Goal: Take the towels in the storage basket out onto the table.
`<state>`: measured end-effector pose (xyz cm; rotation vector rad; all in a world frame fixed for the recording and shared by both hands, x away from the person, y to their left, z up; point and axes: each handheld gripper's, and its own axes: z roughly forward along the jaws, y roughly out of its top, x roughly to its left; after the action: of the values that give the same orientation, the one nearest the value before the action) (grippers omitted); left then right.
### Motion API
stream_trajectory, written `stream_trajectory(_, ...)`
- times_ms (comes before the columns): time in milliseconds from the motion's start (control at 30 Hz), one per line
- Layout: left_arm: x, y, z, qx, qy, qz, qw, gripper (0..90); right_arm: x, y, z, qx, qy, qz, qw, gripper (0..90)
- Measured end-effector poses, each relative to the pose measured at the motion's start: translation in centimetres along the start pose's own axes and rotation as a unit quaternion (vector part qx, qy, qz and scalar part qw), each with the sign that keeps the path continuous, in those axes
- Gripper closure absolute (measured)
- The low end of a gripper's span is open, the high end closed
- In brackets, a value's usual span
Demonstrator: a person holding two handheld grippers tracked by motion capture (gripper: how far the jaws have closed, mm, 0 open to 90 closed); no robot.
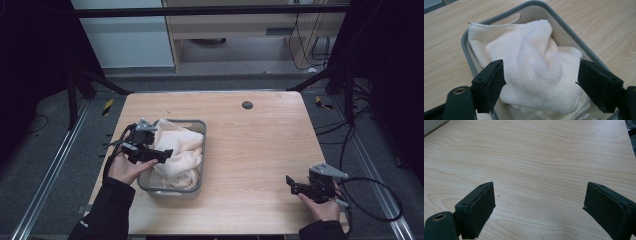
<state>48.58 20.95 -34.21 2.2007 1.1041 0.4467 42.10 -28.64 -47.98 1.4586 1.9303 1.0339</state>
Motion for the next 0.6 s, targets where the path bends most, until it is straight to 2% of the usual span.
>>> stream_trajectory(200, -0.1, 0.1, 0.9, 0.018, 0.003, 0.0, 0.9998, 19.9, 0.0, 0.0, 0.0, 0.003, 0.001, 0.001, 1.0, 9.4)
stream_trajectory(600, 0.0, -0.1, 2.9, 0.034, 0.008, -0.016, 0.9993, 14.5, 0.0, -0.1, 0.2, 0.01, 0.003, -0.003, 0.9999, 8.2)
